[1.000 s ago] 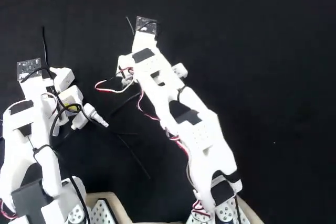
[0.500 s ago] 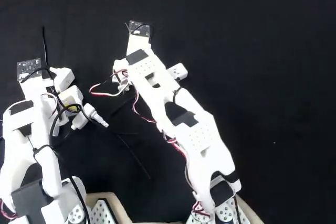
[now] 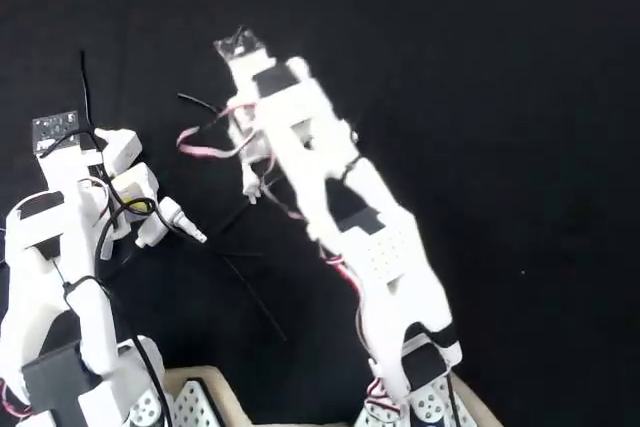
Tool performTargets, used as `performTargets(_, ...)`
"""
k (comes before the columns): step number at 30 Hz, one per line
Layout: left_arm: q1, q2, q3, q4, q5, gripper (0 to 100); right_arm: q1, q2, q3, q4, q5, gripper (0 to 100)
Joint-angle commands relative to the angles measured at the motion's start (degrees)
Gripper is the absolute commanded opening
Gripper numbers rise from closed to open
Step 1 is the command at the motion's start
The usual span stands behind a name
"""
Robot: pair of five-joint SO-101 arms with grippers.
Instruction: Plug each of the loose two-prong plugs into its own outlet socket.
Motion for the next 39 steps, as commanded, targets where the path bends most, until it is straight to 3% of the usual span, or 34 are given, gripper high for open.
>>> performTargets(1,0.9,-1.6,-0.2,-0.6,-0.4,32,3.7,-0.7,-9.3,8.5,7.2,1.1)
performTargets(7,1.0,-1.6,-0.2,-0.6,-0.4,32,3.5,1.3,-5.5,8.0,11.5,1.1)
performTargets(10,1.0,-1.6,-0.2,-0.5,-0.4,32,0.6,1.4,-5.4,7.7,6.3,2.0)
performTargets(16,1.0,-1.6,-0.2,-0.6,-0.1,32,-5.0,2.1,-4.8,5.2,-1.3,19.4)
performTargets(20,1.0,-1.6,-0.2,-0.8,-0.1,32,-6.0,5.0,-6.8,4.6,-4.4,25.0)
performTargets(39,2.2,-1.6,0.4,-0.9,-0.2,32,-7.6,19.7,-26.6,6.2,-7.7,25.2)
